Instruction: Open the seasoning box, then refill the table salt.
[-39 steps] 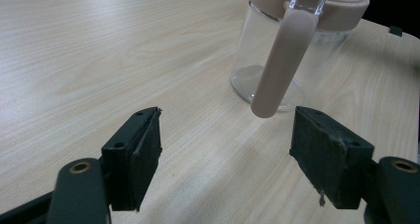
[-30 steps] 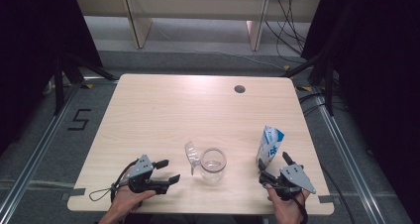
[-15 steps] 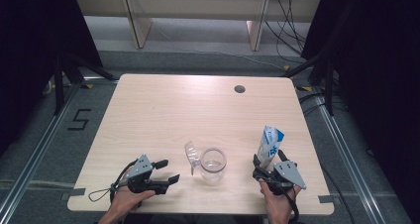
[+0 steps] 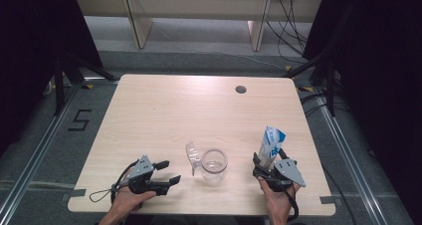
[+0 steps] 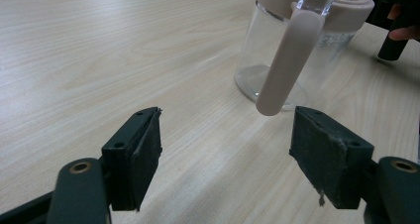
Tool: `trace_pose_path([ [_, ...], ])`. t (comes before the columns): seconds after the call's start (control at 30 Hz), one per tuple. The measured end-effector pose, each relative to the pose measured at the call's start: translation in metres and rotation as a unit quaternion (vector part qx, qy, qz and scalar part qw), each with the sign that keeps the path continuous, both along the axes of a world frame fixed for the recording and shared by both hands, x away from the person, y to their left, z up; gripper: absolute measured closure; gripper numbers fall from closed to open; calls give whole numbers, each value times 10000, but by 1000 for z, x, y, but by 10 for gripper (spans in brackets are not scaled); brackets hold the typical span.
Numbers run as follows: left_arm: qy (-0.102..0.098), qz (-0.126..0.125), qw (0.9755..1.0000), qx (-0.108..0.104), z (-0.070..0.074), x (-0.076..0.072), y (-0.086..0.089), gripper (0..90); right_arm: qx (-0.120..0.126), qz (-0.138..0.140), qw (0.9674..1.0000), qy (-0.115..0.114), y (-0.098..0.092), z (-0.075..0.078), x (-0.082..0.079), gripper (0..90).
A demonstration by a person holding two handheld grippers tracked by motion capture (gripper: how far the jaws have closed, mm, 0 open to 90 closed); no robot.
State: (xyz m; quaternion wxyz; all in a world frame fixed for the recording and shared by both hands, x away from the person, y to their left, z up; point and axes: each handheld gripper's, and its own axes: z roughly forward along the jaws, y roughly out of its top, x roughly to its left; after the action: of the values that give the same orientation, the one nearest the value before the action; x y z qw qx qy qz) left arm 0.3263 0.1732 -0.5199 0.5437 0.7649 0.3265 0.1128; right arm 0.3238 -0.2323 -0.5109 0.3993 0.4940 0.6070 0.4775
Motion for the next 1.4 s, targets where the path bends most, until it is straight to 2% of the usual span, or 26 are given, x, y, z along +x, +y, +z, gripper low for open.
trace_pose_path([
  [0.1, 81, 100, 9999, -29, -1, 0, 0, 275, -64, 151, 9999, 39, -2, -1, 4, 157],
  [0.17, 90, 100, 9999, -21, -1, 0, 0, 275, -32, 41, 10000, 13, 0, -2, 4, 156],
  [0.2, 80, 79, 9999, -75, -3, 0, -1, 275, -23, 67, 10000, 13, 0, -2, 4, 157],
  [0.27, 113, 87, 9999, -40, -3, -1, -1, 275, -52, 74, 10000, -23, -1, -2, 4, 158],
  [0.33, 43, 17, 10000, 44, -3, 0, 0, 275, -54, 97, 9999, 22, -1, -2, 4, 161],
  [0.4, 26, -20, 10000, -13, -3, 2, 0, 275, -7, 112, 9999, 38, -1, -2, 5, 162],
  [0.43, 109, 95, 9999, -27, -3, 0, 0, 275, -37, 110, 9999, -17, -2, -3, 6, 165],
  [0.47, 118, 107, 9999, -37, -3, 0, 0, 275, -40, 135, 9999, -5, -3, -3, 6, 166],
  [0.57, 100, 49, 9999, -56, -3, -1, 0, 275, -68, 100, 9999, 32, -3, -3, 5, 167],
  [0.63, 29, 39, 10000, 32, -2, -2, 1, 275, -74, 127, 9999, 36, -3, -4, 5, 167],
  [0.67, 82, 61, 9999, -65, -2, -2, 1, 274, -87, 138, 9999, 42, -3, -4, 5, 167],
  [0.73, -1, 43, 10000, 8, 0, -2, 2, 274, -53, 127, 9999, 8, -3, -4, 6, 164],
  [0.77, 26, 72, 10000, -55, 0, -2, 3, 274, -71, 139, 9999, 52, -3, -5, 7, 164],
  [0.83, 15, 78, 10000, -45, 0, -2, 3, 274, -54, 192, 9998, 29, -4, -6, 9, 166],
  [0.93, 55, 79, 9999, -73, 0, -3, 2, 274, -80, 163, 9998, 47, -3, -6, 10, 173],
  [1.0, -19, -18, 10000, -11, 1, -2, 1, 274, -110, 113, 9998, 82, -4, -5, 11, 183],
  [1.03, 25, -4, 10000, -42, 1, -4, -1, 274, -45, 131, 9999, 15, -4, -6, 13, 204],
  [1.07, 25, -4, 10000, -42, 1, -4, -1, 274, -49, 144, 9999, 75, -5, -5, 13, 209],
  [1.1, -29, -58, 10000, 16, 2, -3, 0, 274, -49, 144, 9999, 75, -5, -5, 13, 209],
  [1.13, -9, -8, 10000, 61, 3, -4, 0, 274, -76, 76, 9999, 38, -5, -6, 14, 209],
  [1.2, 68, 60, 10000, -27, 3, -5, -1, 274, -52, -11, 10000, 68, -5, -5, 15, 216],
  [1.27, 24, 13, 10000, 16, 3, -4, -1, 273, -77, -68, 9999, 77, -5, -5, 15, 222],
  [1.33, 75, 54, 10000, -29, 3, -5, -1, 274, -80, -84, 9999, 83, -5, -5, 16, 224],
  [1.4, 24, -13, 10000, -10, 2, -4, -1, 274, -29, -11, 10000, 43, -5, -6, 17, 234],
])
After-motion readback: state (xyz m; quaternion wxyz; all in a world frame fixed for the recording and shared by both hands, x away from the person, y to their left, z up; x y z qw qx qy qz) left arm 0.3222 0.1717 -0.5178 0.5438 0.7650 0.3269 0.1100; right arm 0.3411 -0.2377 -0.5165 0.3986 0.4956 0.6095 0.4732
